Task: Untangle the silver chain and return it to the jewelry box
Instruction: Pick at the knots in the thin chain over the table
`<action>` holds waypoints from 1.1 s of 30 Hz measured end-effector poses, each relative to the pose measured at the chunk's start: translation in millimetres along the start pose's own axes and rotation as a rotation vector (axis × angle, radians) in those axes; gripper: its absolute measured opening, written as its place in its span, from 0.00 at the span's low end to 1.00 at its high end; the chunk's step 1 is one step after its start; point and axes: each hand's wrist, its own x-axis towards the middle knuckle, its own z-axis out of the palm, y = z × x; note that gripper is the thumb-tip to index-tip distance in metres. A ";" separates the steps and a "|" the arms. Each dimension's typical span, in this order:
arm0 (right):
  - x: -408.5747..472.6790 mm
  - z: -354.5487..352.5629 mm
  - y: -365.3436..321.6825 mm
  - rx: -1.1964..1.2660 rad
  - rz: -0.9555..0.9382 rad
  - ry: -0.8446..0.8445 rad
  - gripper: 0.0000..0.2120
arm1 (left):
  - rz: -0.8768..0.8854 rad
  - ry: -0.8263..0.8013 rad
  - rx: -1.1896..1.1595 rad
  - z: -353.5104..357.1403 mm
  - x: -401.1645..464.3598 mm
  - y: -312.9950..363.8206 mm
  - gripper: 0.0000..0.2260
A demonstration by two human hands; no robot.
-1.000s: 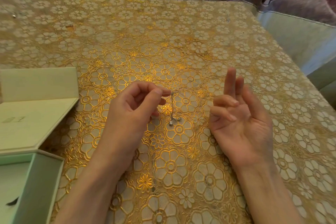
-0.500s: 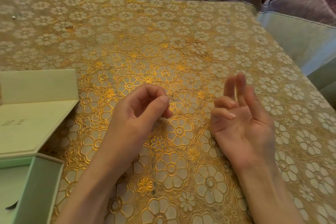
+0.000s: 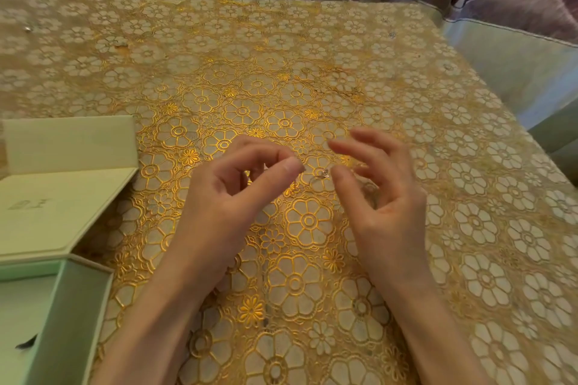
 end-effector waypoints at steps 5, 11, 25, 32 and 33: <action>-3.3 2.5 -4.9 0.069 -0.027 -0.177 0.09 | -0.042 0.019 0.016 3.4 -2.1 -2.4 0.07; -1.6 1.0 -3.3 0.189 0.030 -0.178 0.05 | -0.031 -0.013 0.010 7.5 -1.7 -1.9 0.07; 2.7 -5.8 -8.1 0.442 0.218 -0.120 0.03 | -0.048 0.001 0.011 5.2 -0.7 -1.3 0.05; 4.4 -8.8 -3.5 0.589 0.289 -0.126 0.02 | -0.011 -0.041 0.182 7.0 0.3 -7.4 0.06; 4.7 -9.3 -3.6 0.601 0.305 -0.118 0.02 | 0.002 -0.048 0.224 8.2 -0.1 -7.5 0.05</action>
